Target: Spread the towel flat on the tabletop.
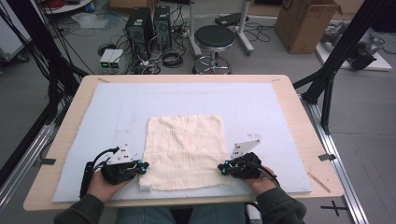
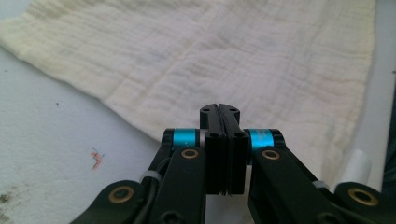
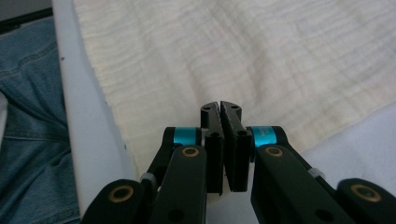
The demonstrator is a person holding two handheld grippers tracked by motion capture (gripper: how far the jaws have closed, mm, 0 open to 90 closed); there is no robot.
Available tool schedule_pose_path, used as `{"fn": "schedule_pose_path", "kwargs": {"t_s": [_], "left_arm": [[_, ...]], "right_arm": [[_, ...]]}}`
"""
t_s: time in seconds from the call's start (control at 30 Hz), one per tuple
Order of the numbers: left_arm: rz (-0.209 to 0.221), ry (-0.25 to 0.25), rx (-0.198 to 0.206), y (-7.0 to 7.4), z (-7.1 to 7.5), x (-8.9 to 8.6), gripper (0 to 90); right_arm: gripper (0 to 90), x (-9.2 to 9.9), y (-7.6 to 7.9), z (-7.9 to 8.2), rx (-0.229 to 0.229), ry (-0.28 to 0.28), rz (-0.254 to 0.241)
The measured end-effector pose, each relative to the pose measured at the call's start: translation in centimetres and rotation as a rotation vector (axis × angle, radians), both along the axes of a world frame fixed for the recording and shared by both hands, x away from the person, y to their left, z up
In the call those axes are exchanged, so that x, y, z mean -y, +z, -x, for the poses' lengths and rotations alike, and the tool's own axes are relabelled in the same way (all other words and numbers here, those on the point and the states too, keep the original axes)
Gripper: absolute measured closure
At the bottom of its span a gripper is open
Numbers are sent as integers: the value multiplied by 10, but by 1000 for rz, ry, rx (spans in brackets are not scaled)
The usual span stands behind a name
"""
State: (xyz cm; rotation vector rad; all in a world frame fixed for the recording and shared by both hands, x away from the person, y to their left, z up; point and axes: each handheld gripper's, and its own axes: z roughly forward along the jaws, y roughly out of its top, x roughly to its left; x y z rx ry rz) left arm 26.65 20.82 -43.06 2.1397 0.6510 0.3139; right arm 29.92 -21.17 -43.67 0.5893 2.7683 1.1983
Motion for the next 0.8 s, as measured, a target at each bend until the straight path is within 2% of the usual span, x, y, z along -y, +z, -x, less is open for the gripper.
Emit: {"fn": "schedule_pose_path", "kwargs": {"t_s": [0.13,0.27,0.33,0.4,0.53,0.8], "left_arm": [[25,-15,4,5,8,-3,885],[36,-17,10,7,10,-4,885],[36,-15,-1,5,9,-4,879],[38,-11,-24,3,6,-4,813],[44,11,-25,3,3,-7,701],[67,47,-27,2,-5,-9,618]], "right_arm": [[879,3,5,6,-5,9,-36],[872,4,5,10,-1,16,-21],[801,5,3,9,-17,12,-38],[761,7,3,9,-27,11,-53],[705,9,5,6,-21,-13,-80],[608,10,7,-5,-11,-65,-123]]}}
